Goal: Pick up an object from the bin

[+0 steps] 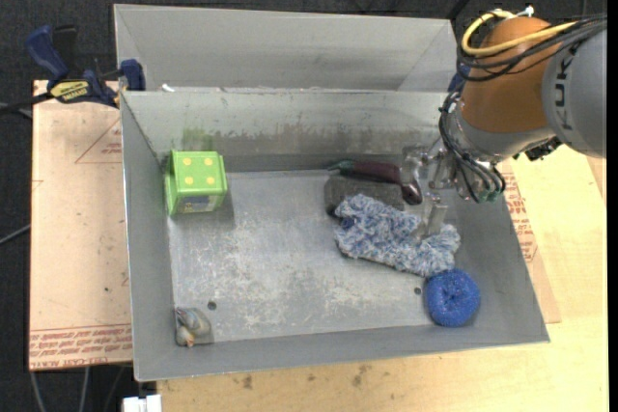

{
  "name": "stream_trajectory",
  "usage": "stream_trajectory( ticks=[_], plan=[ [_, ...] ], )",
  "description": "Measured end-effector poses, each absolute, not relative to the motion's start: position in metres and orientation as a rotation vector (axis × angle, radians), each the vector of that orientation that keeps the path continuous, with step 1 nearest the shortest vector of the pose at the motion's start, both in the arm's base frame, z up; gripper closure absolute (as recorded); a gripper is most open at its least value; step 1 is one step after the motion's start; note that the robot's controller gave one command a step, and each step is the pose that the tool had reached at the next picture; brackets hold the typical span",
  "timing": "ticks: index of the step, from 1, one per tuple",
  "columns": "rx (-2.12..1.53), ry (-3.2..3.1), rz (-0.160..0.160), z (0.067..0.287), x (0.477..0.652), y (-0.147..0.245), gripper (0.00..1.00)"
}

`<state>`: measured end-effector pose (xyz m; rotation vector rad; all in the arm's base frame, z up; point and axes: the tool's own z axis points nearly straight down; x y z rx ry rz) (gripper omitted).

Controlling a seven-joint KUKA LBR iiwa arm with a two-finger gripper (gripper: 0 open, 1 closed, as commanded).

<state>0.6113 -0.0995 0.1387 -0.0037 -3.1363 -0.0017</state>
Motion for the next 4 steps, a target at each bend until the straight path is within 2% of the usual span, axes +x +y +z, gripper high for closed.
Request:
stream_trajectory(
  ticks=[1, 2, 3, 4],
  plan=[
    [0.0, -3.143, 0.0, 0.144, 0.613, -0.099, 0.0],
    [-0.066, -3.15, 0.0, 0.077, 0.591, -0.09, 0.0],
    [-0.027, -3.162, 0.006, 0.069, 0.589, -0.088, 0.0],
    [-0.066, -3.156, 0.0, 0.079, 0.593, -0.09, 0.0]
  ],
)
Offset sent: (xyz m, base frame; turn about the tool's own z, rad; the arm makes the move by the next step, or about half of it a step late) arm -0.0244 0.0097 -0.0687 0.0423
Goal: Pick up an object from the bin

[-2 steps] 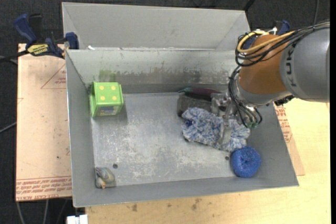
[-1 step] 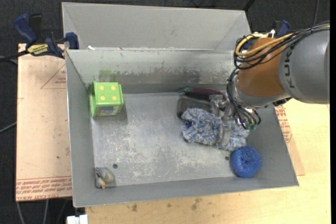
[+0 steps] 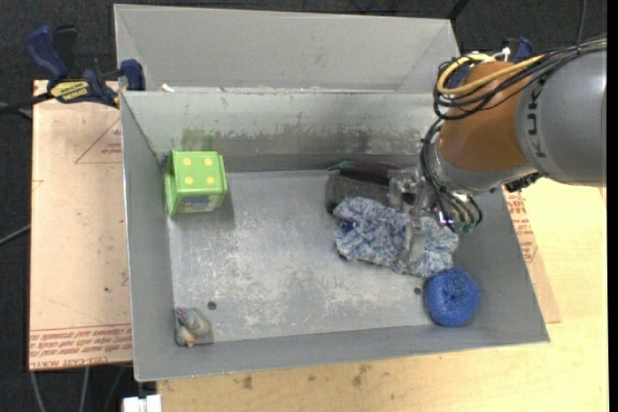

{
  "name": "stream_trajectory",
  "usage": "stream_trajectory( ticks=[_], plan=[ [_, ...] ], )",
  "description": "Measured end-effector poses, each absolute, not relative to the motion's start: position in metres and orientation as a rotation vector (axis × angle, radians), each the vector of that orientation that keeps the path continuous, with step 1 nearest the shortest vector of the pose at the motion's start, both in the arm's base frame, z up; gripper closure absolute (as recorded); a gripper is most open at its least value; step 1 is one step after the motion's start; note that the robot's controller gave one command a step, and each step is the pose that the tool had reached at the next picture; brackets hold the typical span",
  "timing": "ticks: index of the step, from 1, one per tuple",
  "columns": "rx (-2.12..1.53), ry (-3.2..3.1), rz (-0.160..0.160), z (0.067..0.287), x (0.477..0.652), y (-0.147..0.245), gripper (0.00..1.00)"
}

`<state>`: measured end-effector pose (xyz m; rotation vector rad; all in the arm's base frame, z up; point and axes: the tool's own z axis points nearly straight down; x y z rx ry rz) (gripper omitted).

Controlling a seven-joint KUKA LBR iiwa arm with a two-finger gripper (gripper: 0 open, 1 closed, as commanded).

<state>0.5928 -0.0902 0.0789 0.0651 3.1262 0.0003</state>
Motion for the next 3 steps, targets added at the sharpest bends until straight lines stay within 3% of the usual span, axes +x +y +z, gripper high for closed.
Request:
stream_trajectory(
  ticks=[1, 2, 3],
  plan=[
    [0.035, 3.113, -0.007, 0.0738, 0.5924, -0.0893, 0.0],
    [0.062, 3.124, 0.0, 0.0808, 0.5942, -0.09, 1.0],
    [0.062, 3.124, -0.001, 0.0808, 0.5942, -0.09, 1.0]
  ],
)
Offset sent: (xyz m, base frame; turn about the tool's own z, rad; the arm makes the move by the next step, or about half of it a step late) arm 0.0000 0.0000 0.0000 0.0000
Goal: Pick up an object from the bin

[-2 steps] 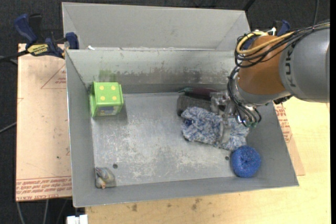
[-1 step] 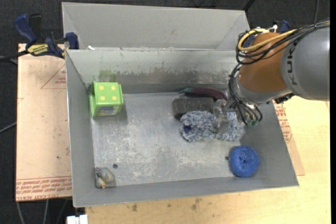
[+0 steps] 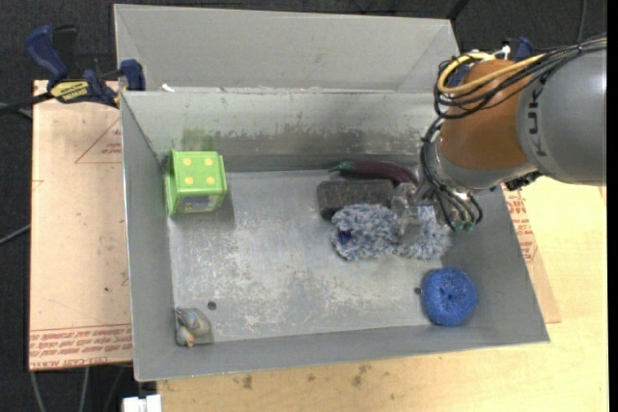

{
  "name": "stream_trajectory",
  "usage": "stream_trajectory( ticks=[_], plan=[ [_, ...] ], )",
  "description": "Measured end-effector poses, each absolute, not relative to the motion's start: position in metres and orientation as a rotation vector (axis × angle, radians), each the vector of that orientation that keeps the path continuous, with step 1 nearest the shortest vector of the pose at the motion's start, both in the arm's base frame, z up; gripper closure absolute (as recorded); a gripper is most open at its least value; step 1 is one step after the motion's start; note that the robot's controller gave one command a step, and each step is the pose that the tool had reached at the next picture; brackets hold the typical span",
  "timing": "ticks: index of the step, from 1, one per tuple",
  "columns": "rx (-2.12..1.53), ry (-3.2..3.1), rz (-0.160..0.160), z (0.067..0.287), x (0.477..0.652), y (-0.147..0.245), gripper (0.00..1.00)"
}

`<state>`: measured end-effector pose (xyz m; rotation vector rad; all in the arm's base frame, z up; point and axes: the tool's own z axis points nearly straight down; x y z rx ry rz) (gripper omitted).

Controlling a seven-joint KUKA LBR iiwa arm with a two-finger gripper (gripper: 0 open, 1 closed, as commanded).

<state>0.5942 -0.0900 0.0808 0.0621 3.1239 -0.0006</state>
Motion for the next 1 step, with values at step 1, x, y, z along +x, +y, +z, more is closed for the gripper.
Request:
stream_trajectory(
  ticks=[1],
  plan=[
    [0.062, 3.128, 0.0, 0.0837, 0.5933, -0.0898, 1.0]
  ],
)
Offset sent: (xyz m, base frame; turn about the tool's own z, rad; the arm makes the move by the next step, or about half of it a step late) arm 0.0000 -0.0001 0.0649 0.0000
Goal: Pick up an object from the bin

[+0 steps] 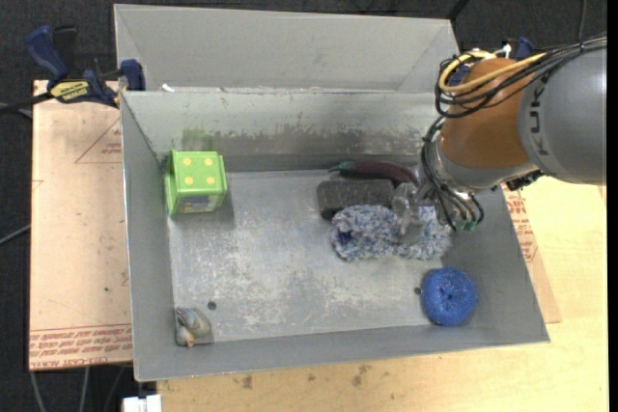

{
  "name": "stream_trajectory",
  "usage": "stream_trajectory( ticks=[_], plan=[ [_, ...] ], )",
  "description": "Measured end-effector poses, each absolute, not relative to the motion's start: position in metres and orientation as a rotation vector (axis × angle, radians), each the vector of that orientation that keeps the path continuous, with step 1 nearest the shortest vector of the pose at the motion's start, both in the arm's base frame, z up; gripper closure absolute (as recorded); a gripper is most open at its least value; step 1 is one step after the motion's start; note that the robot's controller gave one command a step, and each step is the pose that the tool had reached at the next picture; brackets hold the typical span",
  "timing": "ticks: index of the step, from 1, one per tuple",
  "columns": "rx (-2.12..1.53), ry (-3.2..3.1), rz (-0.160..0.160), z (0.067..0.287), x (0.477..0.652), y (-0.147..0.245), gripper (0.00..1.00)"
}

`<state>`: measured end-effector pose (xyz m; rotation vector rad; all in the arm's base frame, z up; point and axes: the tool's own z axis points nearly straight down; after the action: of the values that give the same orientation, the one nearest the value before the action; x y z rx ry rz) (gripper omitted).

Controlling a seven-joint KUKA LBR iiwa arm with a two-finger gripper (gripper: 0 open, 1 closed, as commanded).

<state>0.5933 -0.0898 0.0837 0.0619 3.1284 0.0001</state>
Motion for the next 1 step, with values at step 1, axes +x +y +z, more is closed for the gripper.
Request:
stream_trajectory(
  ticks=[1],
  plan=[
    [0.062, 3.136, 0.002, 0.0974, 0.5921, -0.0895, 1.0]
  ],
)
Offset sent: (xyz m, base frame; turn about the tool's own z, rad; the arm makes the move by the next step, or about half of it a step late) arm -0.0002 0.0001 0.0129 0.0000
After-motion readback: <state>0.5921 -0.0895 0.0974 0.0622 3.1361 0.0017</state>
